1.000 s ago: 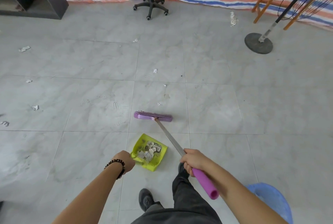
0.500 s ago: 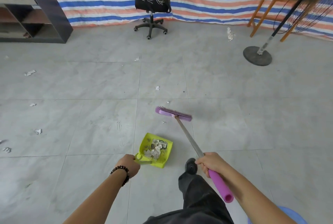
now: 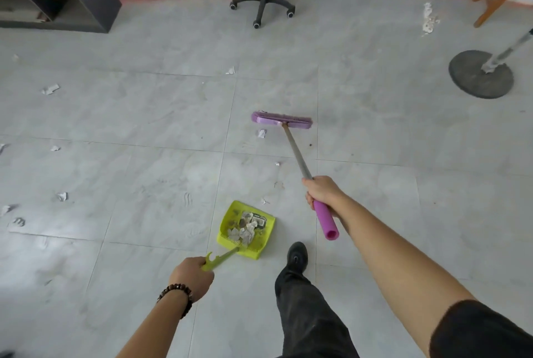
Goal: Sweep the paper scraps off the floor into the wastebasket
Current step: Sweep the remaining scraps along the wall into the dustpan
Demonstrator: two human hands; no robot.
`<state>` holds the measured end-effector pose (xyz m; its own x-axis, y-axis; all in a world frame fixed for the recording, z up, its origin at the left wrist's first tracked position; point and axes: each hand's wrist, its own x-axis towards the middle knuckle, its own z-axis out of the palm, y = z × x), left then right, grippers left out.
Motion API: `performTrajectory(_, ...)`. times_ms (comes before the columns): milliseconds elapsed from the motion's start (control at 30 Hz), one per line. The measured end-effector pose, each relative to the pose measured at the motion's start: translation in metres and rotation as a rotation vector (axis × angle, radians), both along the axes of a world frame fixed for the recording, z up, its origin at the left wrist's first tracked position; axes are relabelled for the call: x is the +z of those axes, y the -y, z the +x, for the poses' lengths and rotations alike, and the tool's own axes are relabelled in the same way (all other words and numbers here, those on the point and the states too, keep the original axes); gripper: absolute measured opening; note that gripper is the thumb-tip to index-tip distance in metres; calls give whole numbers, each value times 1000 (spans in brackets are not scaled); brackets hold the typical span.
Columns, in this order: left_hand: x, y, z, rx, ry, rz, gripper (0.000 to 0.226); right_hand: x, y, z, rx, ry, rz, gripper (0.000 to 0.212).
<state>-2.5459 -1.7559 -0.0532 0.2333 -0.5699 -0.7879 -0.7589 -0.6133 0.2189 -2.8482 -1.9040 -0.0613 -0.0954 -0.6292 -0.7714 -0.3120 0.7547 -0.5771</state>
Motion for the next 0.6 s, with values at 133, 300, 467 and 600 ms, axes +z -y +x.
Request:
performTrajectory(133,-4,12,-6,21,49,42,17,-26,71,-2,61,-47,123,25)
performTrajectory(300,4,17,8,52,55,98,17,-33,31,-5,216,-38,382,28)
performTrajectory(467,13,31,19,119,11,179,18,-30,-58,-31,63,46,561,21)
performTrajectory(600,16,30,25,134,-21,203,30,-25,-82,-36,151,-200,353,22)
